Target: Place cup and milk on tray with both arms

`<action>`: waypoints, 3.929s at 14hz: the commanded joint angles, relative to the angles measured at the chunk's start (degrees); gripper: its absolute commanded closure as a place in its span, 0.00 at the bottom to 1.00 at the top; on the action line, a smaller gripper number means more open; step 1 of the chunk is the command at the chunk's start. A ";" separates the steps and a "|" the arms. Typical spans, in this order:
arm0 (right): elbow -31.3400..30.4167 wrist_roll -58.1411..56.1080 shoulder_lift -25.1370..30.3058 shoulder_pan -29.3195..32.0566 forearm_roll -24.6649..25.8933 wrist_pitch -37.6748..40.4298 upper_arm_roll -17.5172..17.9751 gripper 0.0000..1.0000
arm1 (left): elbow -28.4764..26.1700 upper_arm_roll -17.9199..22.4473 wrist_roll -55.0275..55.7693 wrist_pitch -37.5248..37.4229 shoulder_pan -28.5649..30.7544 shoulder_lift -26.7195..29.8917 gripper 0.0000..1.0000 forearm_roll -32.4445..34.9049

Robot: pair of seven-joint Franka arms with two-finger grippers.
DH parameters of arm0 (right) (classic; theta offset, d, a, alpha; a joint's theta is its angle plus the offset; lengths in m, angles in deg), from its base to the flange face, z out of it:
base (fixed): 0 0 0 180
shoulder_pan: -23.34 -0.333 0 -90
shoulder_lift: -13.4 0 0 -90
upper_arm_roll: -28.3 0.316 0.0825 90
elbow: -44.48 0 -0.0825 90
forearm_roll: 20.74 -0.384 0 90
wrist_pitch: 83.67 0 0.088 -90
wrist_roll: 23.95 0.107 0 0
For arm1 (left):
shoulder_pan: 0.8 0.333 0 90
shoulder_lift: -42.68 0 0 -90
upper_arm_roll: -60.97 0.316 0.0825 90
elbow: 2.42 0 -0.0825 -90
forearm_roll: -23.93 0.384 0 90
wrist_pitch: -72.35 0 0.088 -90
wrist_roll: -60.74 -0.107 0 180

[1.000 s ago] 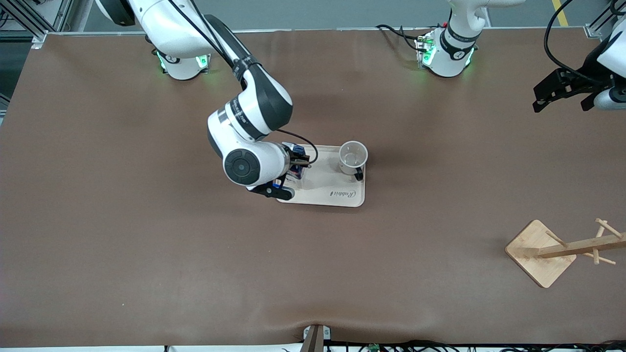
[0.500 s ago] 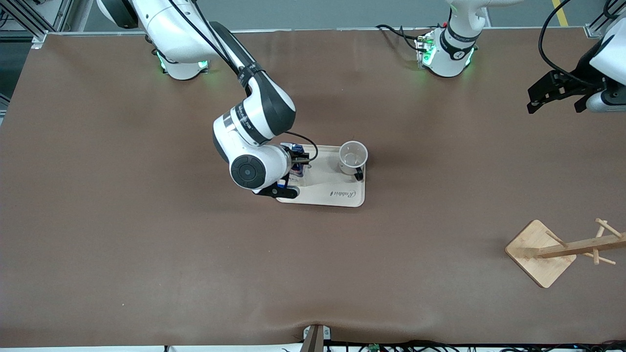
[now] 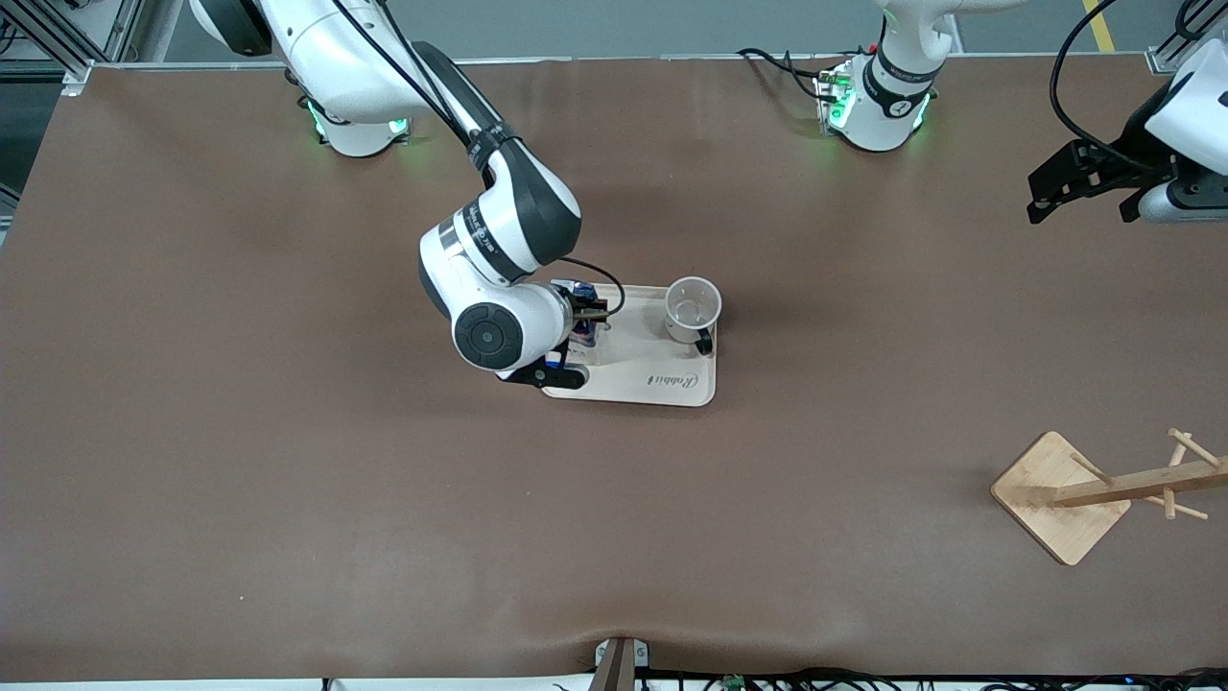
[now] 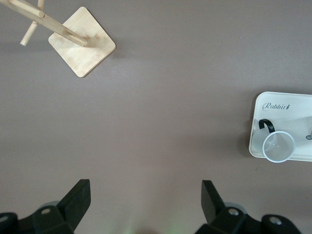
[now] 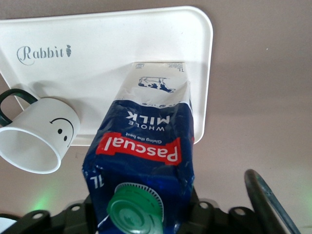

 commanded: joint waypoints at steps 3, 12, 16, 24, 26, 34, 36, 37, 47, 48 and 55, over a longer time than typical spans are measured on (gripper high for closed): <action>-0.17 -0.44 0.16 -0.45 -0.79 0.03 -0.72 0.00 | -0.29 -0.45 0.23 0.62 0.82 0.19 0.00 0.18; 9.57 -1.14 3.93 8.76 -0.96 10.48 -0.90 0.00 | 0.06 -0.54 0.23 0.62 0.65 0.28 0.00 0.18; 10.73 -6.74 8.58 14.12 1.30 11.36 -1.77 0.00 | 0.06 -0.54 0.23 0.62 0.65 0.28 0.00 0.18; 10.56 -24.39 19.14 27.93 23.36 20.07 -1.69 0.00 | 0.15 -0.45 0.14 0.62 0.74 0.28 0.00 0.18; 9.16 -28.21 21.86 31.09 24.52 20.07 -1.86 0.00 | 0.15 -0.45 0.14 0.62 0.82 0.28 0.00 0.18; -18.31 -28.30 44.43 35.50 27.86 9.36 -1.69 0.00 | 0.15 -0.45 -0.04 0.44 0.82 0.46 0.00 0.18; -23.18 -28.13 47.00 35.32 27.86 8.12 -1.51 0.00 | 0.15 -0.45 -0.38 0.44 0.74 0.46 0.00 0.18; -23.19 -27.87 46.83 35.15 27.95 9.08 -1.43 0.00 | 0.24 -0.45 -0.65 0.35 0.74 0.46 0.00 0.18; -9.13 -28.48 43.31 35.41 28.21 11.63 -1.42 0.00 | 1.12 -0.45 -0.56 0.35 0.82 0.11 0.00 0.36; -9.31 -28.57 43.49 35.50 28.04 11.89 -1.42 0.00 | 1.47 -0.45 -0.56 0.35 0.82 0.02 0.00 0.36; -10.01 -28.57 43.49 35.41 27.78 15.24 -1.42 0.00 | 1.73 -0.45 -0.21 0.26 0.74 0.02 0.00 0.36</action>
